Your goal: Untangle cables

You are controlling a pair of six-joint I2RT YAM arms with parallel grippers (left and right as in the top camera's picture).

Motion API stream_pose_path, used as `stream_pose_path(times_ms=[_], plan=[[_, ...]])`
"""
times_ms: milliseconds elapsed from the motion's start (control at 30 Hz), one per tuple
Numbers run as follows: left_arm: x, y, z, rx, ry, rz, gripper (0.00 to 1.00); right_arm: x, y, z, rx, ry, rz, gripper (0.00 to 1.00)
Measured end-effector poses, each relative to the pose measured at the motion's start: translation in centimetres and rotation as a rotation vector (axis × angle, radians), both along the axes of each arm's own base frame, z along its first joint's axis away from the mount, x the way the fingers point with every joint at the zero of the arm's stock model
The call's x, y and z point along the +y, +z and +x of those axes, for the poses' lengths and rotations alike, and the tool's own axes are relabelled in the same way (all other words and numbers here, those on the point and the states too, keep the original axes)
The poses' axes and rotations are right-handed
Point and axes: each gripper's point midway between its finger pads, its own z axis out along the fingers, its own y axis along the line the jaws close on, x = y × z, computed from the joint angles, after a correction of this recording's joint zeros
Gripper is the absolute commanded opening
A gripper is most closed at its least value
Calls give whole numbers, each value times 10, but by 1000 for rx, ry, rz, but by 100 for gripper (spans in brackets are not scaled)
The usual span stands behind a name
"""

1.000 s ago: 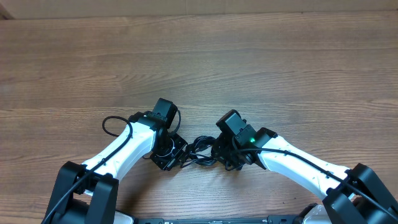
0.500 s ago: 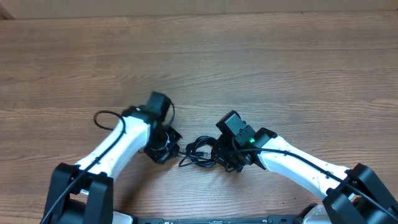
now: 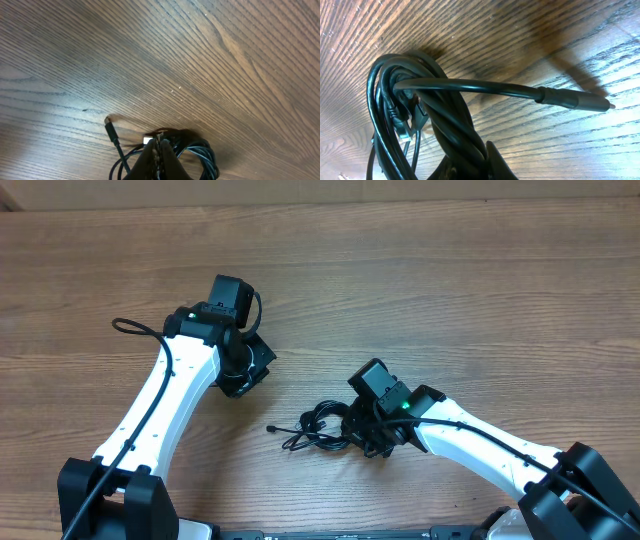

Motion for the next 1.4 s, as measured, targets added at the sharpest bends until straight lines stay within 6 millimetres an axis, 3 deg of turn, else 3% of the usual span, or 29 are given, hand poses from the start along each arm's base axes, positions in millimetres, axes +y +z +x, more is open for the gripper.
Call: stream_pose_path(times_ms=[67,100,133,267,333,400,633,767,967,1100,1400], plan=[[0,0,-2,8,-3,1,40,0,0,0,0,1,-1,10],[0,-1,-6,24,-8,1,47,0,0,0,-1,1,0,10],[1,-1,-10,39,-14,2,48,0,0,0,-1,1,0,11],[6,-3,-39,159,-13,21,39,0,0,0,-3,0,-2,11],[10,-2,-57,233,-13,35,42,0,0,0,-2,0,-3,11],[13,0,-71,293,-11,48,38,0,0,0,-2,0,-3,11],[7,-14,-98,387,-36,36,38,-1,0,1,-5,-1,-5,11],[-13,-40,-104,367,-89,-18,31,-1,0,1,-4,-1,-5,11],[-31,-64,-108,336,-112,-79,31,-1,0,1,-5,3,-6,12],[-31,-68,-113,354,-80,-85,35,-1,-1,0,-5,7,-8,12],[-36,-70,-109,347,-29,-96,34,-1,-1,0,-6,9,-7,12]])
